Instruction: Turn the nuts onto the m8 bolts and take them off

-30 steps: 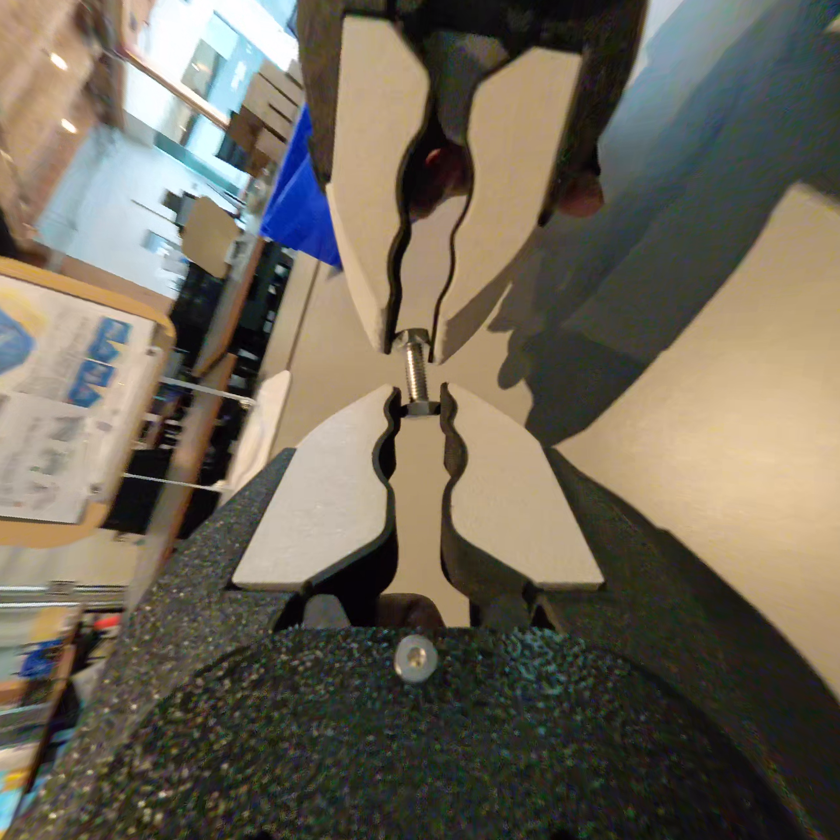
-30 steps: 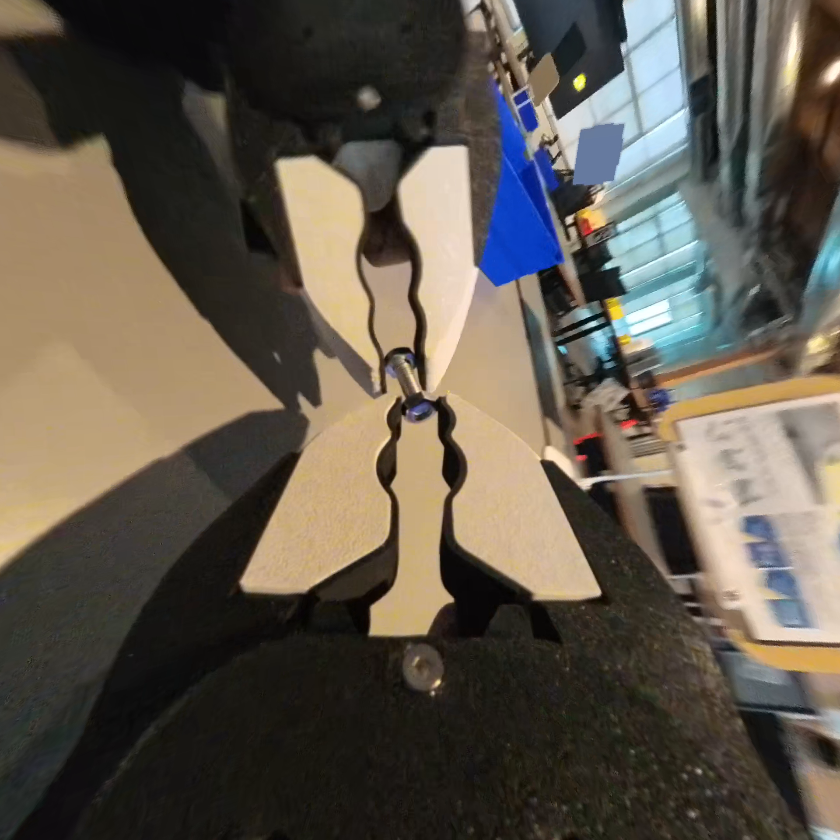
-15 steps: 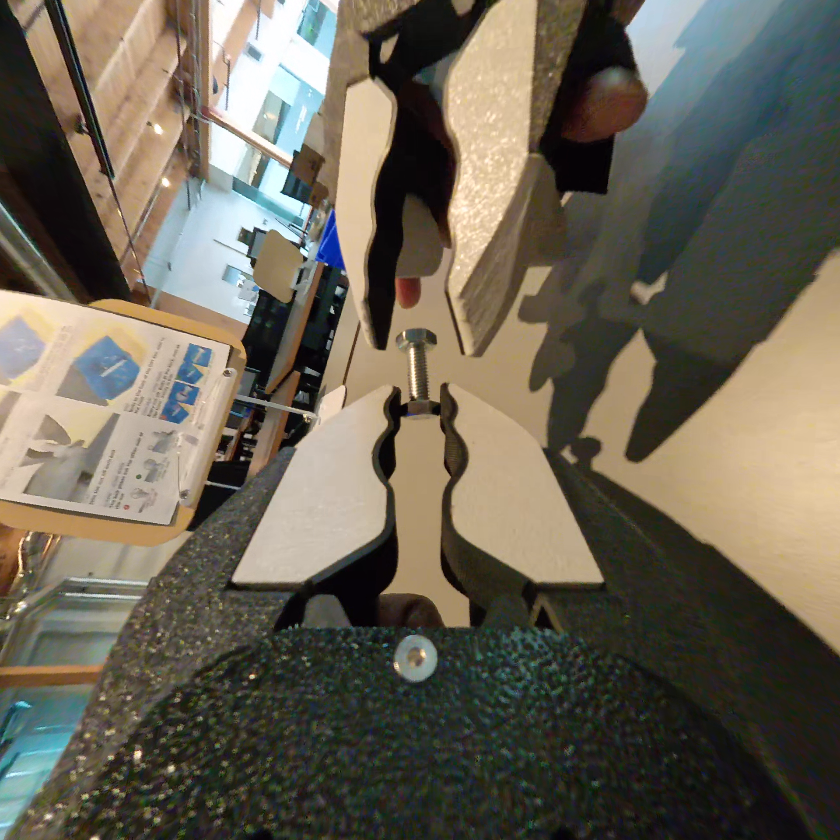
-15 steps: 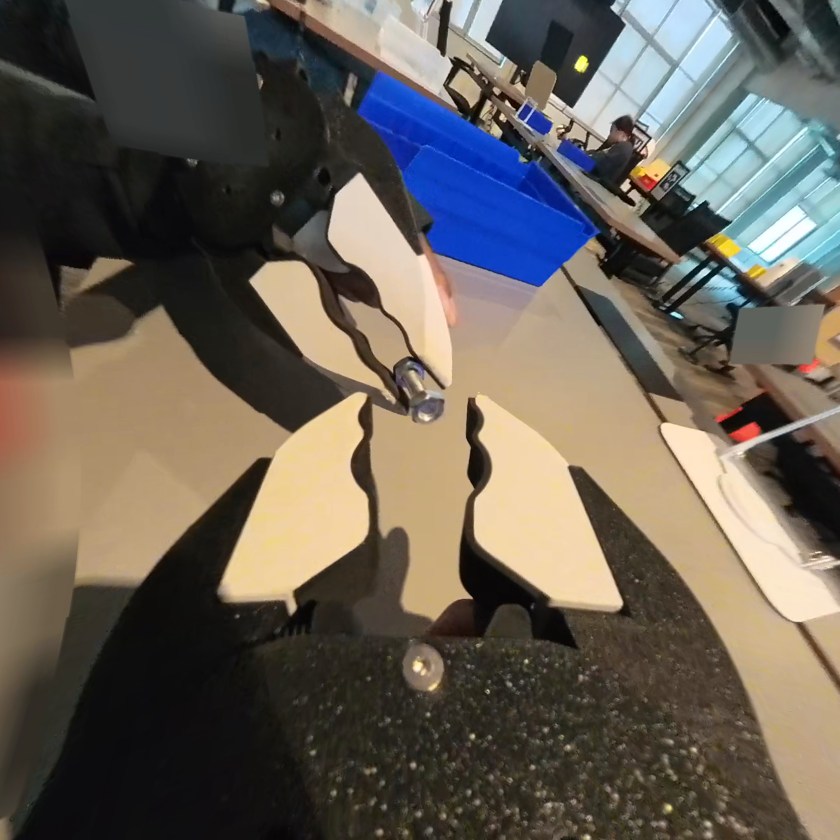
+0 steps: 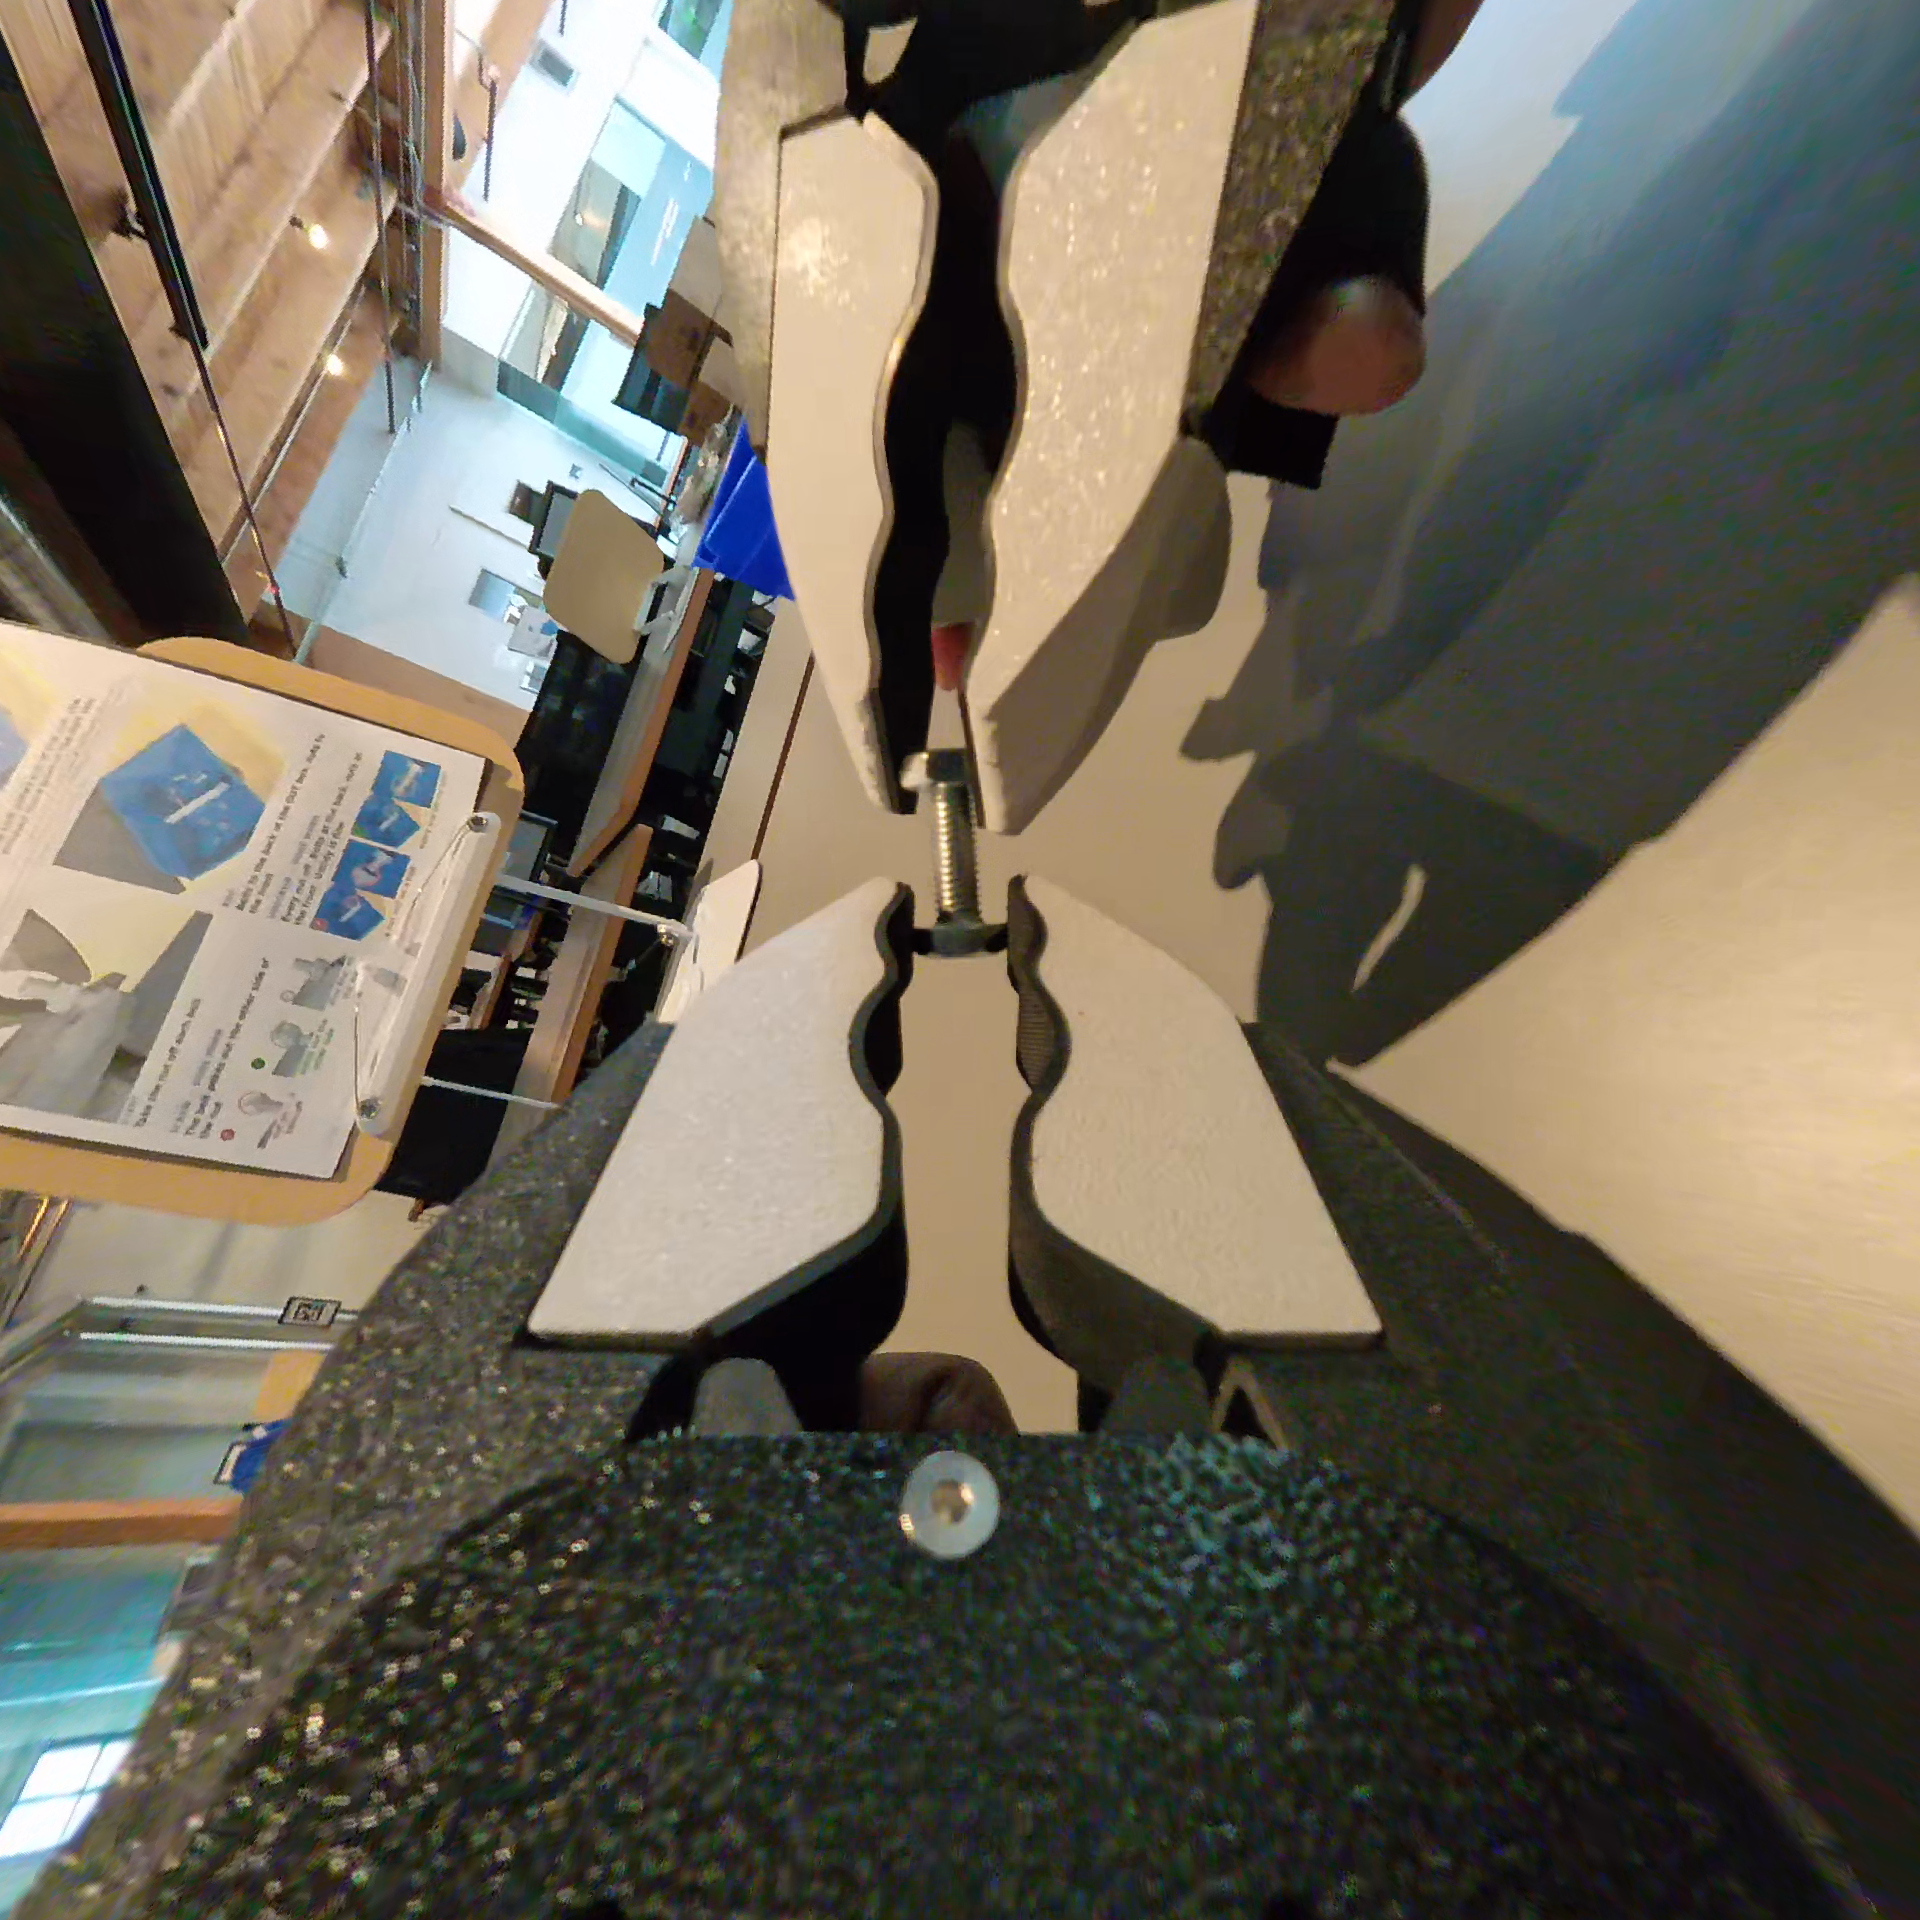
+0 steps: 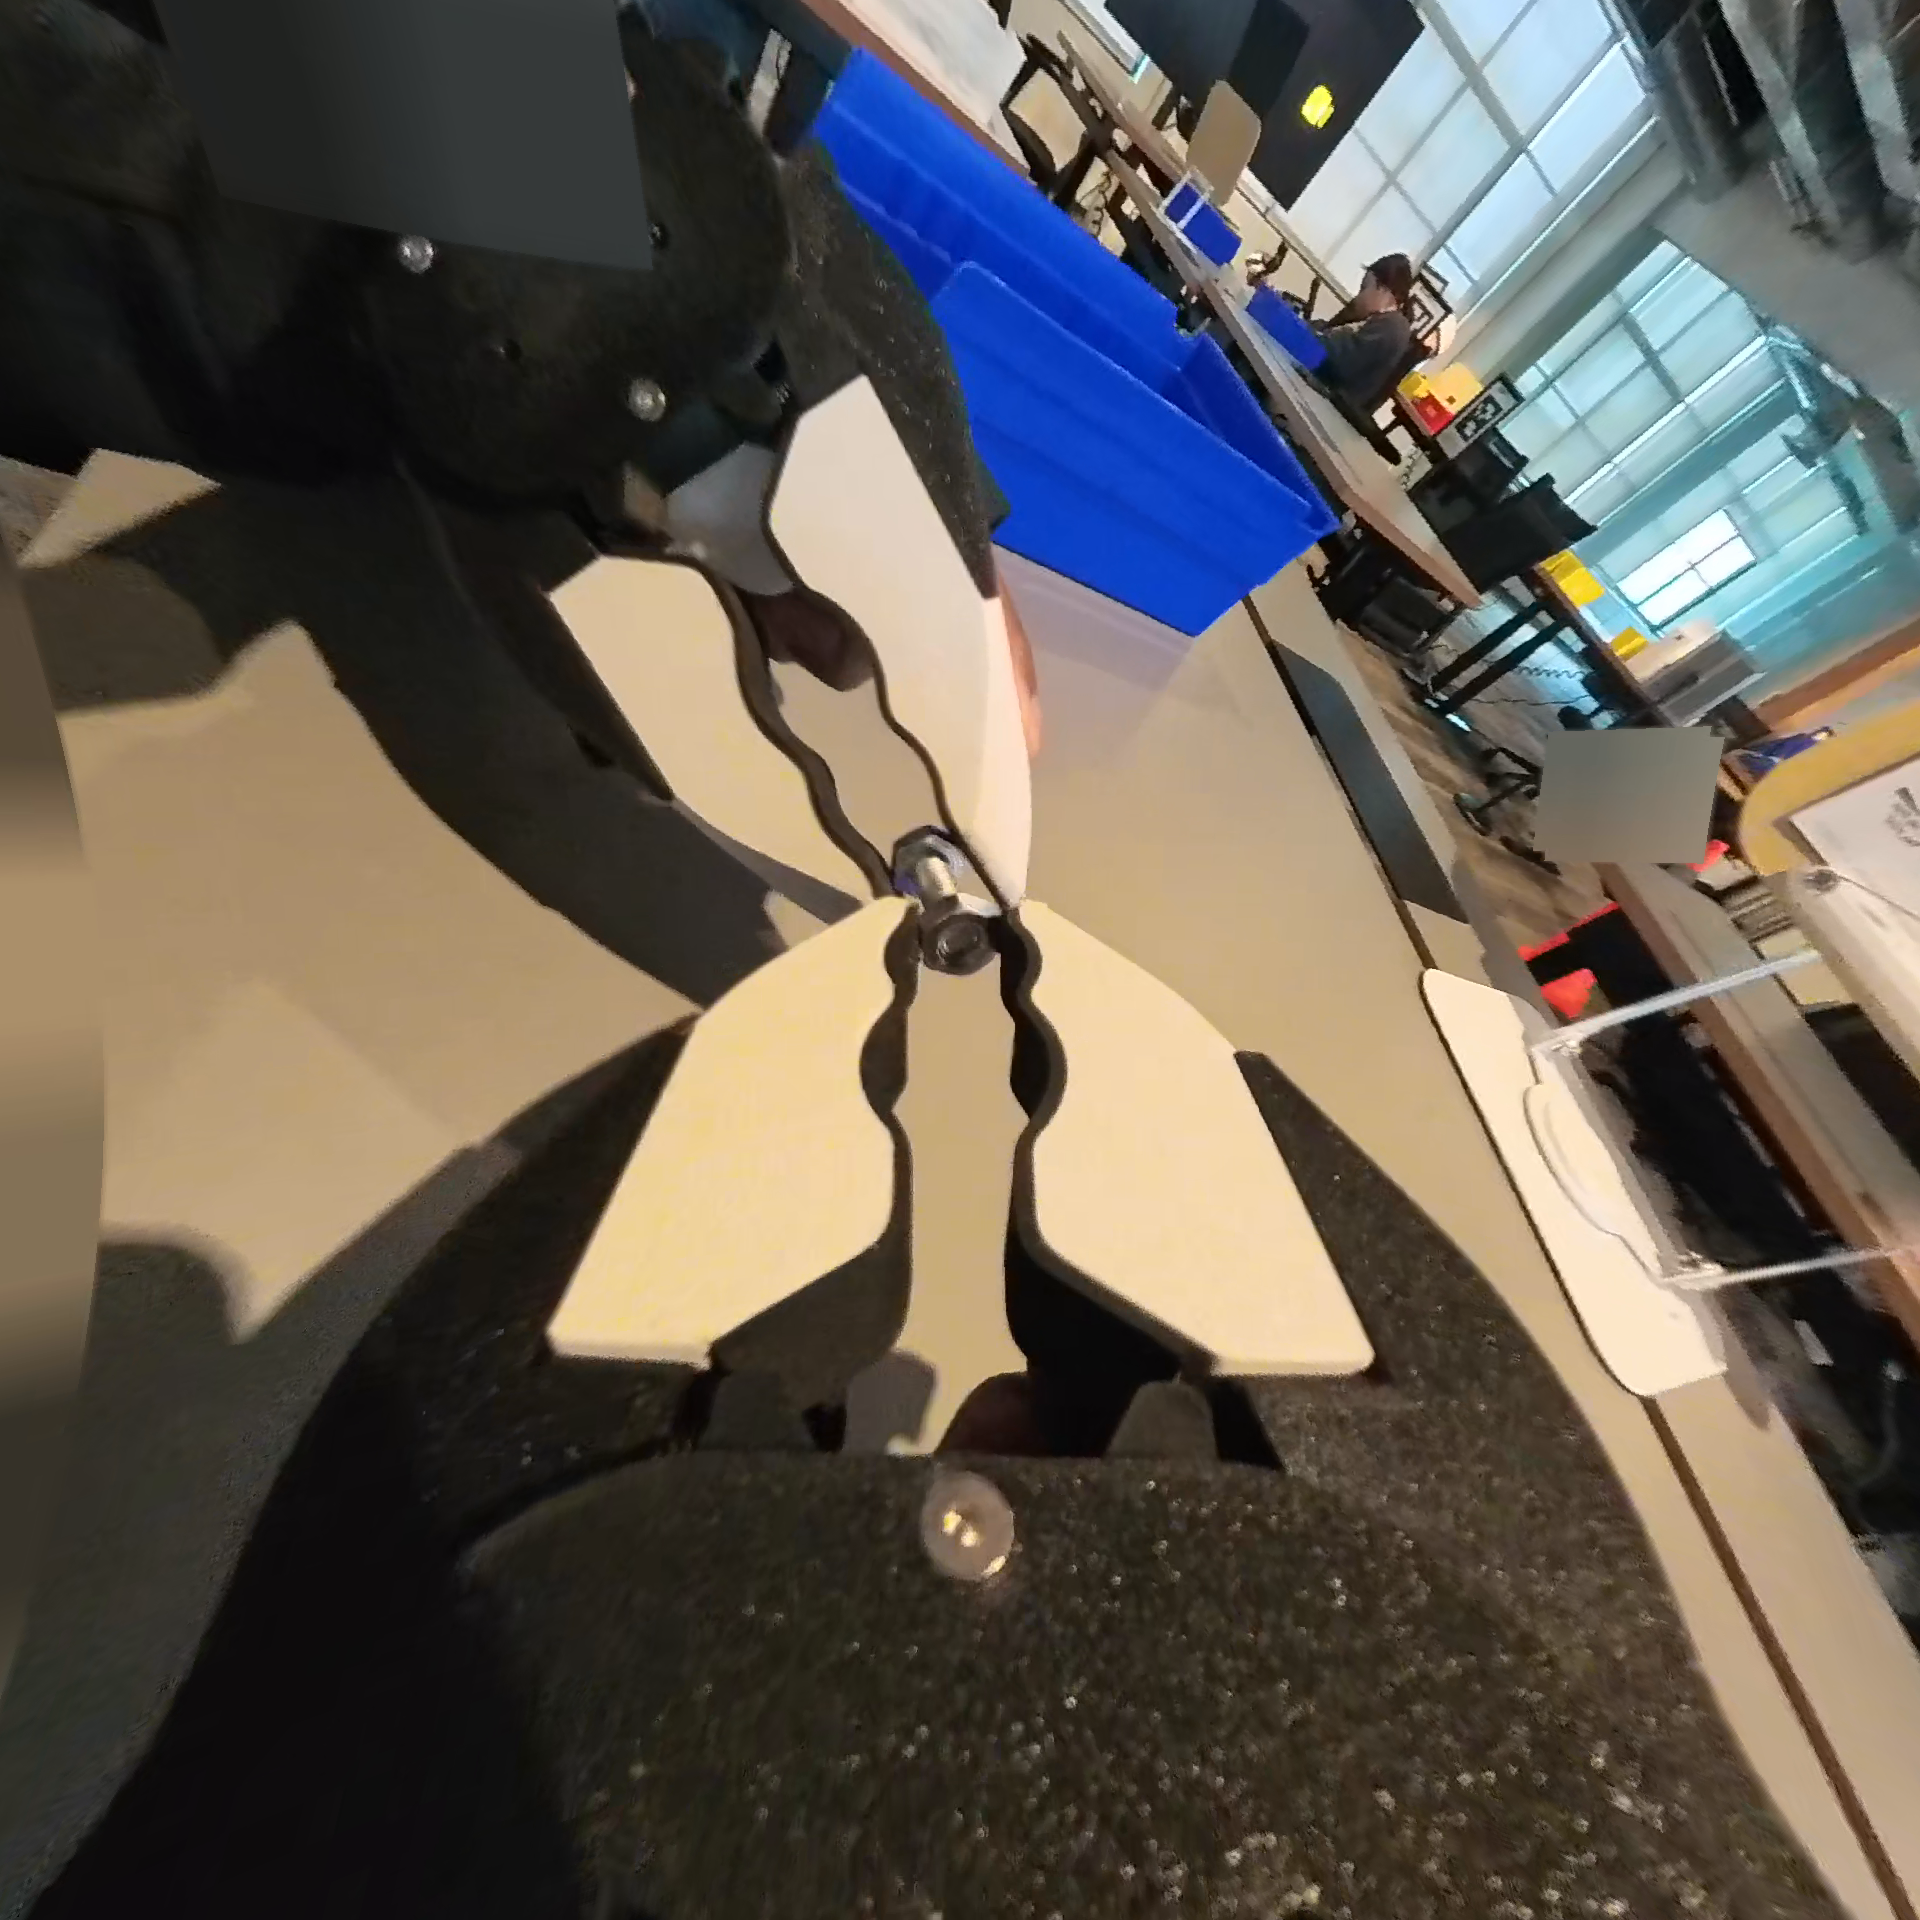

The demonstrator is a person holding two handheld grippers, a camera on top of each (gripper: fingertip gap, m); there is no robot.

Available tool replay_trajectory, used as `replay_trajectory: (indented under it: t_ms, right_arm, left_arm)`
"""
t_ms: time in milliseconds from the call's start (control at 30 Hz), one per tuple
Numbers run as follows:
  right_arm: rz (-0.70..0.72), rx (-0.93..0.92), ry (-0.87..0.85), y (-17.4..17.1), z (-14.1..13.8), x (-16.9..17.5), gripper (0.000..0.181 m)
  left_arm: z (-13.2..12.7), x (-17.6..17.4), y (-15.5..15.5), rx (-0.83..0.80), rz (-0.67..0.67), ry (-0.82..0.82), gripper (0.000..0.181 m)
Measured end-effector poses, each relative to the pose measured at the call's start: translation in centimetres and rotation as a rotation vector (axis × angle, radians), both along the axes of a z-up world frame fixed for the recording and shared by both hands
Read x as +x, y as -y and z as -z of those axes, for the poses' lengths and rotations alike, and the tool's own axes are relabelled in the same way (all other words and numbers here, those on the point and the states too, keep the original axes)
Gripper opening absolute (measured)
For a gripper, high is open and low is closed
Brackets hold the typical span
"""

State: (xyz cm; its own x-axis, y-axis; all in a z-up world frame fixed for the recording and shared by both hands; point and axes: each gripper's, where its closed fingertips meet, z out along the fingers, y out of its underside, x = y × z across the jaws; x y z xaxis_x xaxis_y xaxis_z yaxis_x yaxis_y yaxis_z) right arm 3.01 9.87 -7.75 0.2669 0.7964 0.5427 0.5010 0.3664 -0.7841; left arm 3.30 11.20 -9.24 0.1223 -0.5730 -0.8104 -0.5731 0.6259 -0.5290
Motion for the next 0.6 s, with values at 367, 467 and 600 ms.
replay_trajectory:
  t_ms: [367,467,600]
  right_arm:
    - [0.051,0.084,0.086,-0.8,0.7,-0.2,0.015]
    - [0.049,0.096,0.083,-0.7,0.6,-0.3,0.015]
    - [0.042,0.100,0.073,-0.6,0.4,-0.4,0.015]
  left_arm:
    - [0.4,-0.1,-0.3,0.013,-0.026,-0.020,0.015]
    - [0.4,-0.1,-0.2,0.007,-0.022,-0.023,0.009]
    - [0.4,0.0,-0.1,0.001,-0.019,-0.020,0.009]
